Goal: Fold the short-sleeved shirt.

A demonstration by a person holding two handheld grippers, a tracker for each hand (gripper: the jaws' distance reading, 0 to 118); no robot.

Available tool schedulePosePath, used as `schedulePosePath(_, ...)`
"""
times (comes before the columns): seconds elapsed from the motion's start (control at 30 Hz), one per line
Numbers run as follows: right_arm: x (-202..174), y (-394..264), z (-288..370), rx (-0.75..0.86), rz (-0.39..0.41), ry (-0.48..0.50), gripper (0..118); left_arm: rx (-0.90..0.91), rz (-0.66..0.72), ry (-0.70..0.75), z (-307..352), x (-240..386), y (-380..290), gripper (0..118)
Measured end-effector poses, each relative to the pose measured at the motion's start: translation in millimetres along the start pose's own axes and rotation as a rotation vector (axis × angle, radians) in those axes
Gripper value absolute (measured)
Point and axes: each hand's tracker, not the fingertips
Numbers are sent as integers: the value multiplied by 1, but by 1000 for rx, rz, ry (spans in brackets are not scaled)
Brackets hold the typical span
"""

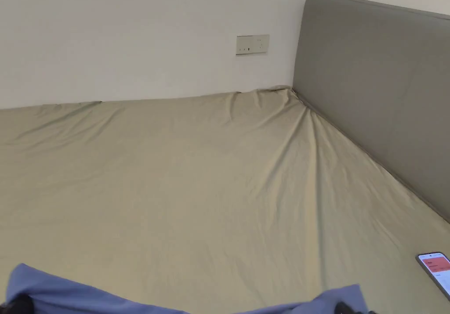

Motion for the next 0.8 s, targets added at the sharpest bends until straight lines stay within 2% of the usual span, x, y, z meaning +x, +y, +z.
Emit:
schedulePosePath(0.07,-16,16,32,152,-17,49,13,108,16,14,40,7,12,2)
schedulePosePath(0.23,-58,63,105,438,23,149,13,380,23,28,150,31,30,2)
schedulePosePath(0.33,-75,90,145,546,71,207,13,535,26,0,212,46,30,2)
schedulePosePath(0.43,-80,110,167,592,78,224,13,599,2,20,246,53,34,2)
schedulePosePath(0.63,-80,131,161,591,92,230,13,608,23,13,246,43,48,2)
schedulePosePath(0.8,-76,150,84,492,89,261,13,510,37,-79,169,28,93,2)
